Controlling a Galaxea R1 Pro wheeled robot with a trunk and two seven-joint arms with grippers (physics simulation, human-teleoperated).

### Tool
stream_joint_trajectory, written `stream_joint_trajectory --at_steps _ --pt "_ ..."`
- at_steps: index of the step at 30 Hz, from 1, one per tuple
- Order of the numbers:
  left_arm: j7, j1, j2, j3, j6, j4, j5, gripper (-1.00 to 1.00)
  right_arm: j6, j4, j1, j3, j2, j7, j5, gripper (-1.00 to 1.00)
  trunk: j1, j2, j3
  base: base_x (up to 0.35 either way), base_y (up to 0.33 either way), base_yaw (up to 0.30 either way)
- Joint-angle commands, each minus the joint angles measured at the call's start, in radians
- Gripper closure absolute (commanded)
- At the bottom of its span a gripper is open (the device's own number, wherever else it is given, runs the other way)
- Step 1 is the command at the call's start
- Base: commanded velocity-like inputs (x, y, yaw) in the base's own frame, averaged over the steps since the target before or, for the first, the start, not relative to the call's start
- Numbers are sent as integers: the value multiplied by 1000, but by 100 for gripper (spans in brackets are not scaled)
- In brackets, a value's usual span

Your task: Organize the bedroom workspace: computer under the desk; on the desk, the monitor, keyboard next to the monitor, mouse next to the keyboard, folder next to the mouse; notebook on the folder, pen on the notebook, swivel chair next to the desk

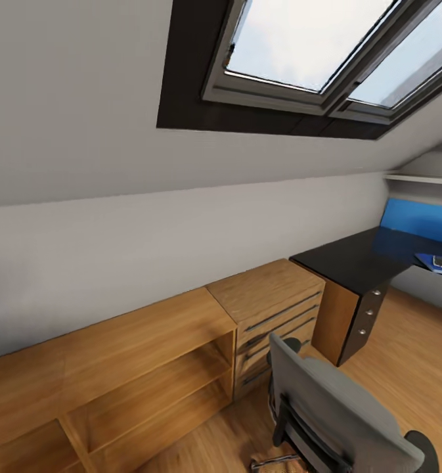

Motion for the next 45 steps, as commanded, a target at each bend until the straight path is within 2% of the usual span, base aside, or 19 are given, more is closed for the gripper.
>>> stream_joint_trajectory --at_steps 1,11,24,45 --pt "-3 1 0 9 -1 -2 -9 -100 -3 2 -1 8 1 -6 -3 -100 0 0 0 0 2 -265" --pt "-4 1 0 9 -1 -2 -8 -100 -3 2 -1 8 1 -6 -3 -100 0 0 5 17 3 -265" --pt "-3 1 0 9 -1 -2 -9 -100 -3 2 -1 8 1 -6 -3 -100 0 0 12 244 20 -265" --pt "-2 1 1 9 -1 -2 -7 -100 -3 2 -1 8 1 -6 -3 -100 0 0 24 102 32 -264"
